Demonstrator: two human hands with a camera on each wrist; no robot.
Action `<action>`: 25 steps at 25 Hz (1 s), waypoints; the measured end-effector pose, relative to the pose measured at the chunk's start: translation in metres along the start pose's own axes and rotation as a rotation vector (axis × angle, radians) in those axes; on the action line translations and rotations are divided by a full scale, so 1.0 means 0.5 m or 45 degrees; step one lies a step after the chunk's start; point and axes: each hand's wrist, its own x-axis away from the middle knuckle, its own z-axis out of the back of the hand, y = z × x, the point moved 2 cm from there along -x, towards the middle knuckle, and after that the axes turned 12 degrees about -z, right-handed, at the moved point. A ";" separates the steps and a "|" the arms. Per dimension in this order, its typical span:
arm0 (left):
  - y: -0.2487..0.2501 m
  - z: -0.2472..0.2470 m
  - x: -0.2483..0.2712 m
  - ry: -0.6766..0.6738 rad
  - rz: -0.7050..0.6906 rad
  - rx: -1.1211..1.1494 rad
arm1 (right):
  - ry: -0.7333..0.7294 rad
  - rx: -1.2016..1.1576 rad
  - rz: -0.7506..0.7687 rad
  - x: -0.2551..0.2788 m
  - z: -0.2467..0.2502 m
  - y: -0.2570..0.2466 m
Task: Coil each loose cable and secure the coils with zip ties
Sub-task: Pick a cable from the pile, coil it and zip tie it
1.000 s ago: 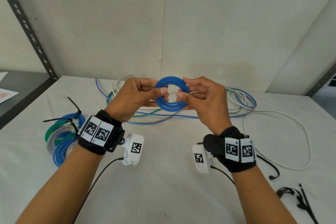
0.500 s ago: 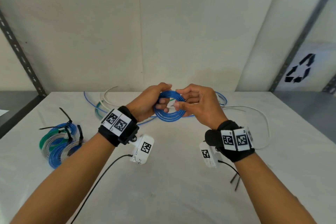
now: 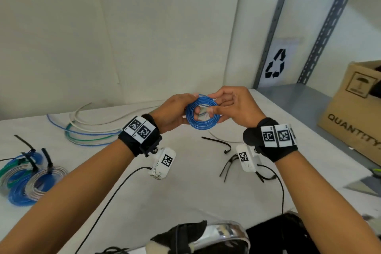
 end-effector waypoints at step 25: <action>-0.122 -0.107 0.032 0.093 0.195 -0.078 | -0.350 1.495 -0.771 0.016 0.085 0.227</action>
